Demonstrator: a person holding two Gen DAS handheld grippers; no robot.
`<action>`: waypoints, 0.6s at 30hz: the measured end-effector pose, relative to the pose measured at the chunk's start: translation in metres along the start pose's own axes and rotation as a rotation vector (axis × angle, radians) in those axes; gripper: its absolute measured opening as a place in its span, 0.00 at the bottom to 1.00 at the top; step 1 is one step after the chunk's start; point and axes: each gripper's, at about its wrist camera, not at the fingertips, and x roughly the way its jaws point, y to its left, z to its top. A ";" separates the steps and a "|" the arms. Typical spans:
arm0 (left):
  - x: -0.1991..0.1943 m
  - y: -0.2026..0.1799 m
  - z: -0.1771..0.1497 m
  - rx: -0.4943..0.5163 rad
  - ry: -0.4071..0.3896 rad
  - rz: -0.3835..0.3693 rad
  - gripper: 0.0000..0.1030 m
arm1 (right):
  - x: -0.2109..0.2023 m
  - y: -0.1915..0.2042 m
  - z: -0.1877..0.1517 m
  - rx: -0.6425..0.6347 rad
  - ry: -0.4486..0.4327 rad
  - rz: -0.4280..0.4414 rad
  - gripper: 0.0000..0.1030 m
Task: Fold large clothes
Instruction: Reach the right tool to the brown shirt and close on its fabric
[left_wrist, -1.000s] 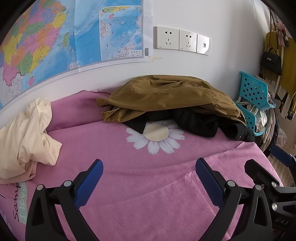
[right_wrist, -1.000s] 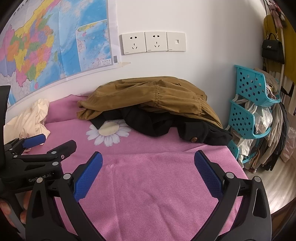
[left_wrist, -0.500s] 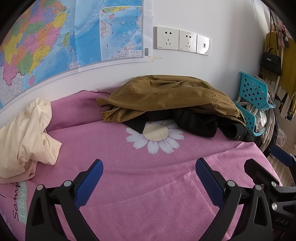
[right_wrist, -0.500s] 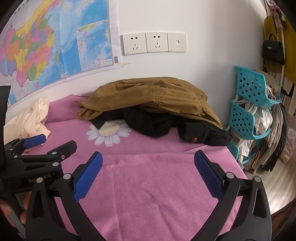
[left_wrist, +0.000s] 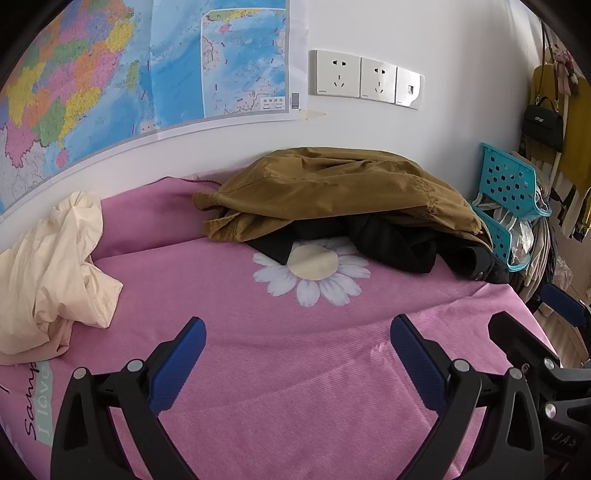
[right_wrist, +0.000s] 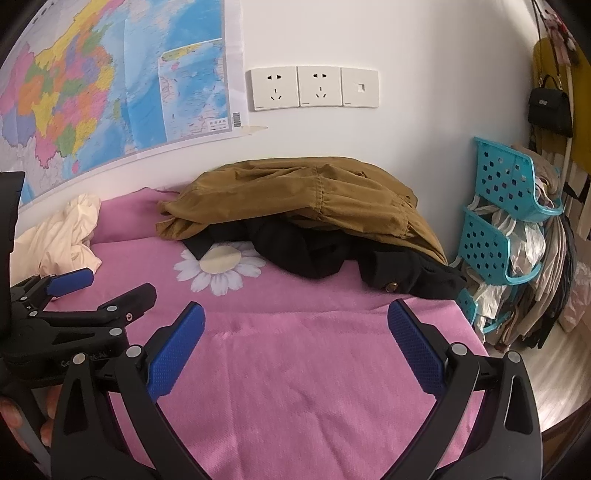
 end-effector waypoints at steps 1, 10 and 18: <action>0.001 0.000 0.000 -0.002 0.004 0.000 0.94 | 0.001 0.001 0.001 -0.004 0.000 0.002 0.95; 0.013 0.012 0.005 -0.030 0.034 0.008 0.94 | 0.014 0.012 0.015 -0.079 -0.009 0.018 0.95; 0.038 0.050 0.021 -0.085 0.059 0.085 0.94 | 0.070 0.042 0.054 -0.244 0.024 0.052 0.95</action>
